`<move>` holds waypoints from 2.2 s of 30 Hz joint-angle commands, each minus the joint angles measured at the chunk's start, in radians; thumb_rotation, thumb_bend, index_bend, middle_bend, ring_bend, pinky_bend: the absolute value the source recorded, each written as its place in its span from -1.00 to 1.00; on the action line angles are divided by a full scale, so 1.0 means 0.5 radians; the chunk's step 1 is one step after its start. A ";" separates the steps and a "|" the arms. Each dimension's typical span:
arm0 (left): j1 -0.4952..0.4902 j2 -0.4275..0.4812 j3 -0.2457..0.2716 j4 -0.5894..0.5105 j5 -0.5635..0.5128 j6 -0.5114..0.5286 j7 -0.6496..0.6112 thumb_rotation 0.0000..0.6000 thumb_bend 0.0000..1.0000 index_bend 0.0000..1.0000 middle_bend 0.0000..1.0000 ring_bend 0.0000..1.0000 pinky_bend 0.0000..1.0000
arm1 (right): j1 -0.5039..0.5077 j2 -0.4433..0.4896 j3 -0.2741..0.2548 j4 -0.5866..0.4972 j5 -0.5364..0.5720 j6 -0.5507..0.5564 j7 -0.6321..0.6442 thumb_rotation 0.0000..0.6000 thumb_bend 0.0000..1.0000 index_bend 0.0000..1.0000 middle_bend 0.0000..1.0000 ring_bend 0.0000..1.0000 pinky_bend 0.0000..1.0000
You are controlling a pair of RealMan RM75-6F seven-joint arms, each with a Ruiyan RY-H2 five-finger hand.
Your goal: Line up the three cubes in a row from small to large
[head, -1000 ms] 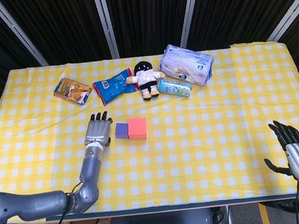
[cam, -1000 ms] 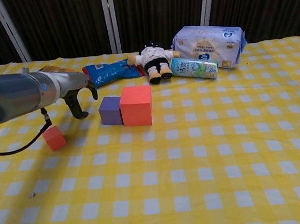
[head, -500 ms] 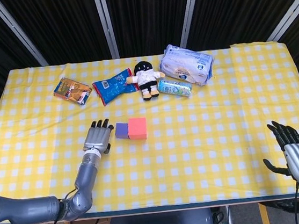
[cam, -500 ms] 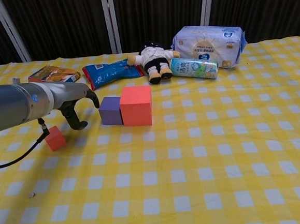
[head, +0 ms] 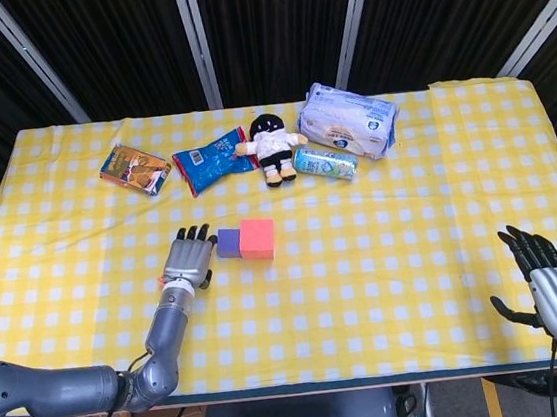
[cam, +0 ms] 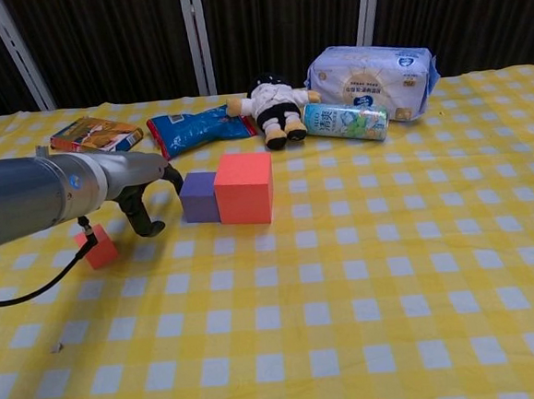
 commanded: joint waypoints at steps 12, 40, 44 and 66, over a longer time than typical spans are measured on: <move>0.104 0.207 0.031 -0.254 0.138 0.065 -0.144 1.00 -0.28 -0.64 -1.00 -1.00 -1.00 | -0.003 -0.001 0.000 0.004 0.000 0.006 0.000 1.00 -0.31 -1.00 -1.00 -1.00 -1.00; 0.545 0.583 0.595 0.022 1.713 -0.011 -0.796 1.00 -0.47 -0.49 -1.00 -1.00 -1.00 | -0.006 -0.019 0.001 -0.001 -0.003 0.021 -0.048 1.00 -0.31 -1.00 -1.00 -1.00 -1.00; 0.466 0.570 0.691 0.382 2.247 -0.142 -1.135 1.00 -0.47 -0.49 -1.00 -1.00 -1.00 | -0.005 -0.022 0.003 0.005 -0.002 0.022 -0.052 1.00 -0.31 -1.00 -1.00 -1.00 -1.00; 0.470 0.440 0.664 0.696 2.505 -0.344 -1.472 1.00 -0.47 -0.34 -1.00 -1.00 -1.00 | -0.004 -0.023 0.011 0.008 0.012 0.022 -0.059 1.00 -0.31 -1.00 -1.00 -1.00 -1.00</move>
